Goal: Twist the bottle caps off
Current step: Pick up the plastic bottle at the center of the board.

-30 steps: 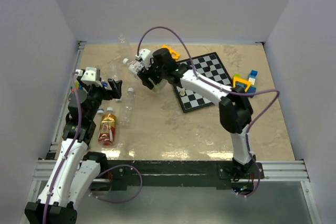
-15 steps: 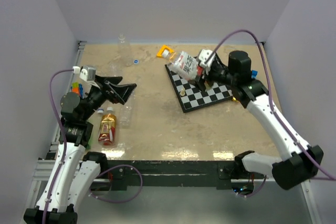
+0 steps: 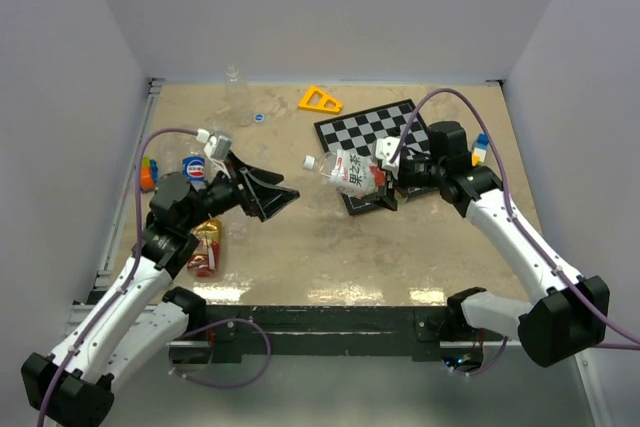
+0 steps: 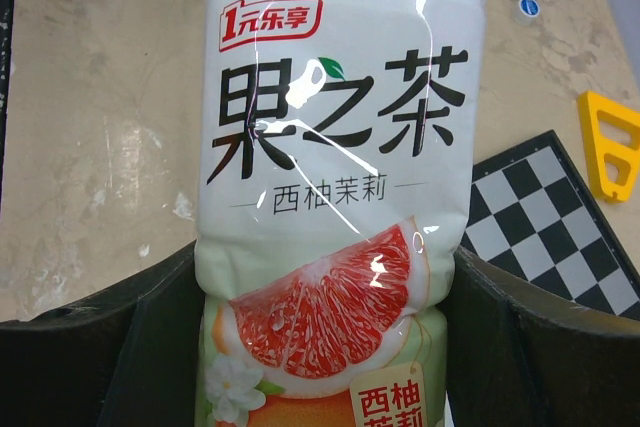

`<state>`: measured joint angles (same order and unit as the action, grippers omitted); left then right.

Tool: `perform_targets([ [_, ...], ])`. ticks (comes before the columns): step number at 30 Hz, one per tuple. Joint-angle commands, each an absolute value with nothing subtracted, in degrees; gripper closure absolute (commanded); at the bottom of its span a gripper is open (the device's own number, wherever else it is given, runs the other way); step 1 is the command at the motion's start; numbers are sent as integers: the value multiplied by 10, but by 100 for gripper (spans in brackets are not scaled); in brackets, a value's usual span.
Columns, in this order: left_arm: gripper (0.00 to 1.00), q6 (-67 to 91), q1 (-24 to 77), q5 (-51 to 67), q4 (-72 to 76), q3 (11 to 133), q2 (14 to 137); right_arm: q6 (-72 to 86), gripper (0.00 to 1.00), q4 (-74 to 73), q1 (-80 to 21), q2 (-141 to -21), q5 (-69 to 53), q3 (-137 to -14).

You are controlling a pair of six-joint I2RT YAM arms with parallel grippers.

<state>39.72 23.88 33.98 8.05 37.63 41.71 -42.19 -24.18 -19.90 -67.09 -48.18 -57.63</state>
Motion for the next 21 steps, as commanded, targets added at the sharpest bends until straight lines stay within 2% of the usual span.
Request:
perform_targets([
  [1, 5, 428, 260, 300, 140, 335, 428, -476, 90, -264, -198, -656, -521, -569],
  [21, 7, 472, 290, 264, 247, 259, 455, -565, 89, -367, -198, -734, -558, -603],
])
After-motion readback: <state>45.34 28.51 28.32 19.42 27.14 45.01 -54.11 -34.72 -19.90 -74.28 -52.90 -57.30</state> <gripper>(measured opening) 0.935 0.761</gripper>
